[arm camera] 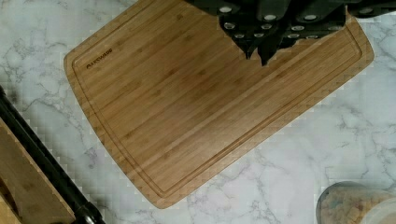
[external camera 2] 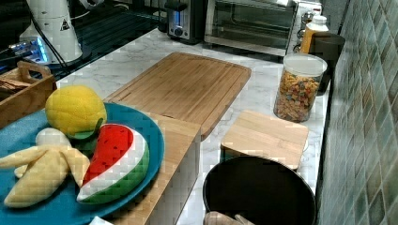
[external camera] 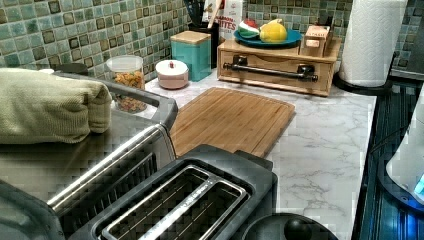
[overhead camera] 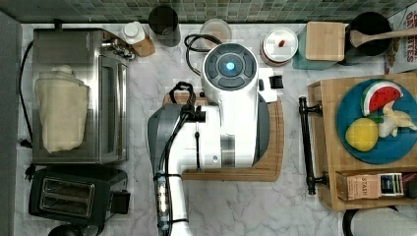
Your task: Pick up the towel.
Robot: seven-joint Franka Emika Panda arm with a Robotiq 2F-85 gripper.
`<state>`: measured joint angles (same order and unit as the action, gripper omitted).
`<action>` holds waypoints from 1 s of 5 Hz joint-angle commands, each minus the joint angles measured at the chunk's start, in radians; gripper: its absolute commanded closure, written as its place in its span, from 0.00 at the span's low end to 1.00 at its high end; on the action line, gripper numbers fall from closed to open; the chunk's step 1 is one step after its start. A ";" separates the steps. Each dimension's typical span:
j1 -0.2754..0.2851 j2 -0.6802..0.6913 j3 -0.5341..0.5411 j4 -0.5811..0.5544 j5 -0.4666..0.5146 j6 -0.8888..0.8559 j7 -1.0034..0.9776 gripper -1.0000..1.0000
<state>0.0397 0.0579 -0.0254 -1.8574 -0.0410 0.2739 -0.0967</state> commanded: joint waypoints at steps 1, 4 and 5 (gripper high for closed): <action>0.000 0.000 -0.001 0.000 -0.007 0.000 0.000 1.00; 0.072 0.018 0.070 0.004 0.128 0.197 -0.151 1.00; 0.089 0.031 0.109 0.055 0.104 0.211 -0.144 0.58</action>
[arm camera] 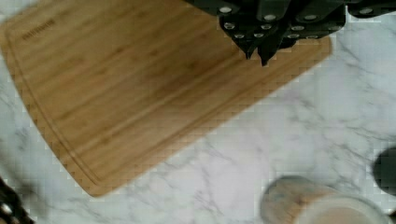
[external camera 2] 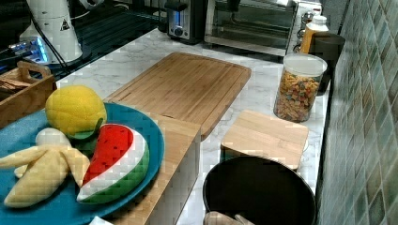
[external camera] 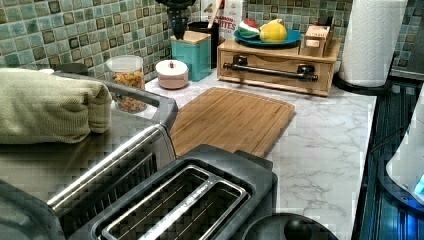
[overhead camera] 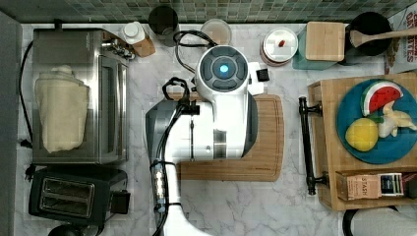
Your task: Pick up the towel.
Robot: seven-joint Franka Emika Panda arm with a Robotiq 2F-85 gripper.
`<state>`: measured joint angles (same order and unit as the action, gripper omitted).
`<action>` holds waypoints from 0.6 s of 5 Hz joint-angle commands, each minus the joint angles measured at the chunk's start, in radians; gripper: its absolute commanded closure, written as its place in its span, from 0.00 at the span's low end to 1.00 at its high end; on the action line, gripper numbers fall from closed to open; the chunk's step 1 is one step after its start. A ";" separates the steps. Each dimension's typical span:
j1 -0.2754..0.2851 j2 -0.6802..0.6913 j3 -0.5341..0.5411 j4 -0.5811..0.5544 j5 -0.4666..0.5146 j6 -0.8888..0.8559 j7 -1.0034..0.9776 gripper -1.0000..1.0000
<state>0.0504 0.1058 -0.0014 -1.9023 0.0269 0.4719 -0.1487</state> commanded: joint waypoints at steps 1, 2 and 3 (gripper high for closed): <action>0.099 -0.020 0.094 0.109 0.126 0.025 -0.190 0.00; 0.117 -0.024 0.113 0.102 0.229 0.055 -0.293 0.00; 0.114 -0.027 0.137 0.121 0.360 0.044 -0.426 0.00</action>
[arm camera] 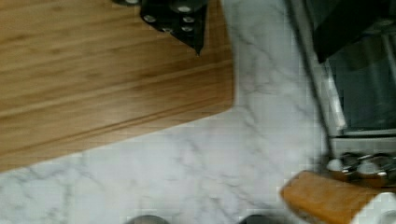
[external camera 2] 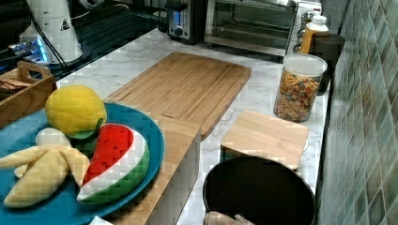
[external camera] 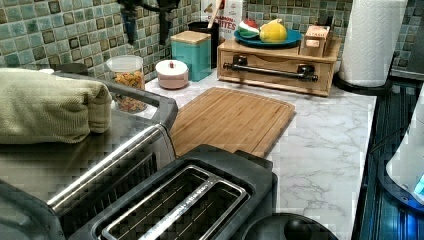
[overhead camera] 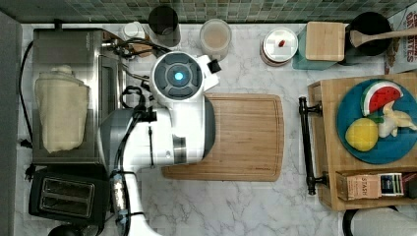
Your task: Pick up the towel.
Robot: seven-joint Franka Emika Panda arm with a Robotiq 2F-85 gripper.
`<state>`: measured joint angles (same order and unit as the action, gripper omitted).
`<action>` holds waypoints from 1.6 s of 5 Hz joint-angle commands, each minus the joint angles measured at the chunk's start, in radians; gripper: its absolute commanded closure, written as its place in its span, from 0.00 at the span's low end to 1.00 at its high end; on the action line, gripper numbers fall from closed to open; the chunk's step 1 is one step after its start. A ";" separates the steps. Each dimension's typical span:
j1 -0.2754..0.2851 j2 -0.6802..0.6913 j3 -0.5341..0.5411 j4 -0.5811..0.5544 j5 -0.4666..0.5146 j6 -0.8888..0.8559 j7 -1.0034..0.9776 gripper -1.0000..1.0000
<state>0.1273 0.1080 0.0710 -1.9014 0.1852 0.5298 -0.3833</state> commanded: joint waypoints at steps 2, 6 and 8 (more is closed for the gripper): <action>0.048 -0.016 0.126 0.132 0.327 0.005 -0.388 0.00; 0.117 0.177 0.212 0.331 0.294 -0.016 -0.382 0.00; 0.130 0.227 0.239 0.389 0.319 -0.041 -0.382 0.00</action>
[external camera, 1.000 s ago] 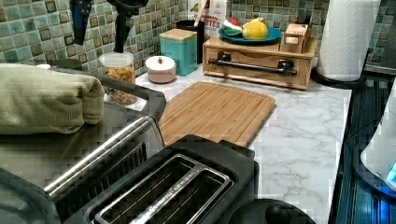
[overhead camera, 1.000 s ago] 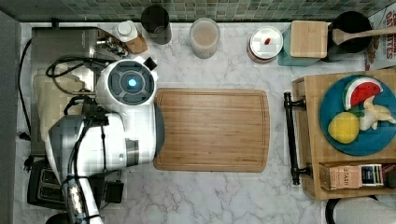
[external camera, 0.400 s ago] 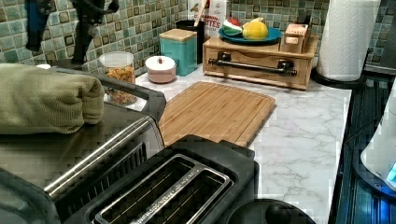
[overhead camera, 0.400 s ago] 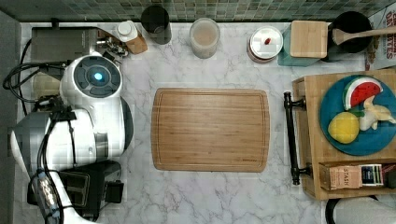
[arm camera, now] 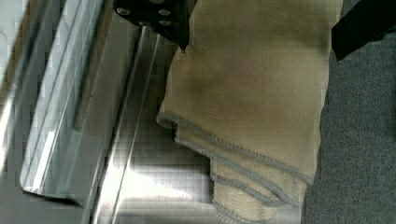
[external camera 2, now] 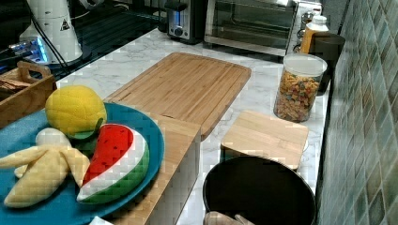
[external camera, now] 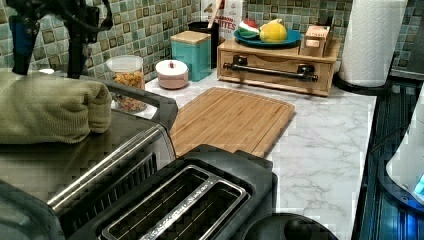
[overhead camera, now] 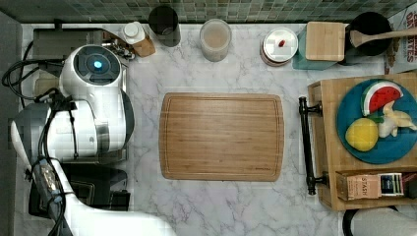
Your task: Pick up the towel.
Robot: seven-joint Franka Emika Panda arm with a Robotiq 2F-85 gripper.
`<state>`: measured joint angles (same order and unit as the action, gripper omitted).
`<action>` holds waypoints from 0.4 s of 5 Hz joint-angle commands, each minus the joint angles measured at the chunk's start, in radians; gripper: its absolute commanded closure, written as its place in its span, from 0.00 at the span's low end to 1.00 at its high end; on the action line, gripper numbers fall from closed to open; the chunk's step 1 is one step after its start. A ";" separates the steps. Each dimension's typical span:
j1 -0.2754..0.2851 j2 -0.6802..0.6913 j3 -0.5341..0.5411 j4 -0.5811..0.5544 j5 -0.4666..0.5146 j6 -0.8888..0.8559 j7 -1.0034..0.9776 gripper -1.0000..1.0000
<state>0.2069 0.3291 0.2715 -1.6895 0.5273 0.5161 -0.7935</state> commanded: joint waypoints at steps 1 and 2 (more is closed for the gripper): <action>0.090 0.045 0.034 0.220 -0.104 -0.031 0.068 0.00; 0.102 0.101 0.036 0.281 -0.158 -0.085 0.115 1.00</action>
<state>0.2424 0.4001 0.2739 -1.5908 0.4031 0.4517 -0.7710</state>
